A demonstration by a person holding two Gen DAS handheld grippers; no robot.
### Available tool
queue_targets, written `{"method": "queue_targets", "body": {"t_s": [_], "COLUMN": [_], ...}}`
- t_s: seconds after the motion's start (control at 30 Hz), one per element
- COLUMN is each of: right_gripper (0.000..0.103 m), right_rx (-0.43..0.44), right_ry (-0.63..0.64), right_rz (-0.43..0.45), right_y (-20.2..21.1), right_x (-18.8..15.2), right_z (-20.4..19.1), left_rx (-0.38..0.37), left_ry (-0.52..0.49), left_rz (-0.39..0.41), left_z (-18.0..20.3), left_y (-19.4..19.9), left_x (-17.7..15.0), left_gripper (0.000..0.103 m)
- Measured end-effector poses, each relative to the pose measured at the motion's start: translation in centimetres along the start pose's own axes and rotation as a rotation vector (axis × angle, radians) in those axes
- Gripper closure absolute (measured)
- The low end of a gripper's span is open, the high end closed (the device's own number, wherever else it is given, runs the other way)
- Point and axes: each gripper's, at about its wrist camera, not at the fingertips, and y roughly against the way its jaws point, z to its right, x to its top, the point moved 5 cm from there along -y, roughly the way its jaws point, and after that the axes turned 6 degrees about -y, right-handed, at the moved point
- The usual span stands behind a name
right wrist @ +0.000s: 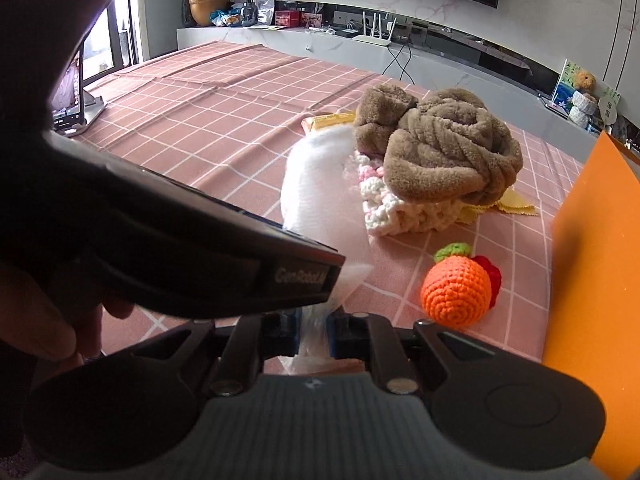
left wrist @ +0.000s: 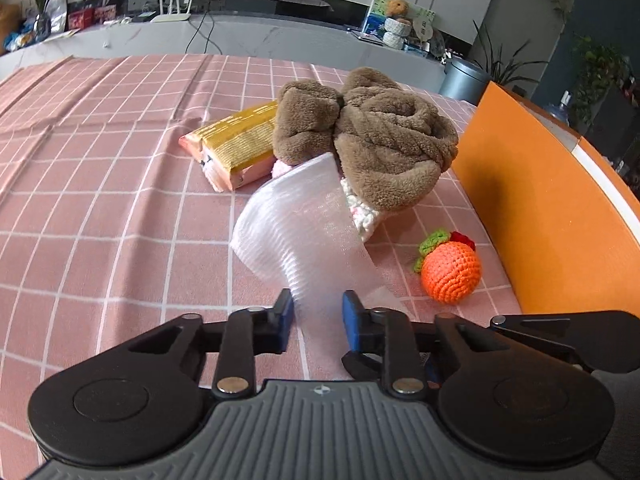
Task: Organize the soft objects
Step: 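Grasp the bubble-wrap bag with the left tool while the right tool grasps the orange crocheted fruit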
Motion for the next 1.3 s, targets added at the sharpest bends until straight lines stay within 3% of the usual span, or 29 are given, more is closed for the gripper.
{"method": "queue_targets", "body": {"t_s": [0.13, 0.2, 0.3, 0.43, 0.6, 1.07, 1.1, 1.3], "right_gripper": [0.09, 0.08, 0.078, 0.071, 0.059, 0.058, 0.063, 0.064], "right_rx": [-0.011, -0.022, -0.066, -0.192, -0.285, -0.338, -0.334, -0.335], "right_ry": [-0.01, -0.016, -0.021, 0.004, -0.009, -0.013, -0.02, -0.017], "right_rz": [0.003, 0.022, 0.093, 0.193, 0.16, 0.105, 0.106, 0.128], "right_y": [0.4, 1.0, 2.4, 3.6, 2.1, 0.3, 0.4, 1.8], "right_x": [-0.1, -0.1, 0.2, 0.7, 1.4, 0.9, 0.9, 1.0], "right_z": [0.4, 0.7, 1.3, 2.2, 3.7, 5.0, 5.1, 4.8], "left_rx": [0.023, 0.034, 0.075, 0.124, 0.101, 0.054, 0.052, 0.051], "left_ry": [-0.047, -0.043, -0.047, -0.049, -0.046, -0.057, -0.055, -0.055], "left_rz": [0.01, 0.013, 0.024, 0.038, 0.031, 0.024, 0.024, 0.041], "left_z": [0.6, 0.2, -1.0, -2.4, -2.5, -1.9, -1.9, -1.6], "left_y": [-0.2, -0.1, 0.4, 1.3, 1.3, 0.8, 0.8, 1.7], "left_x": [0.0, 0.1, 0.3, 0.4, 0.1, -0.1, -0.1, -0.1], "left_gripper": [0.101, 0.101, 0.102, 0.102, 0.102, 0.102, 0.102, 0.102]}}
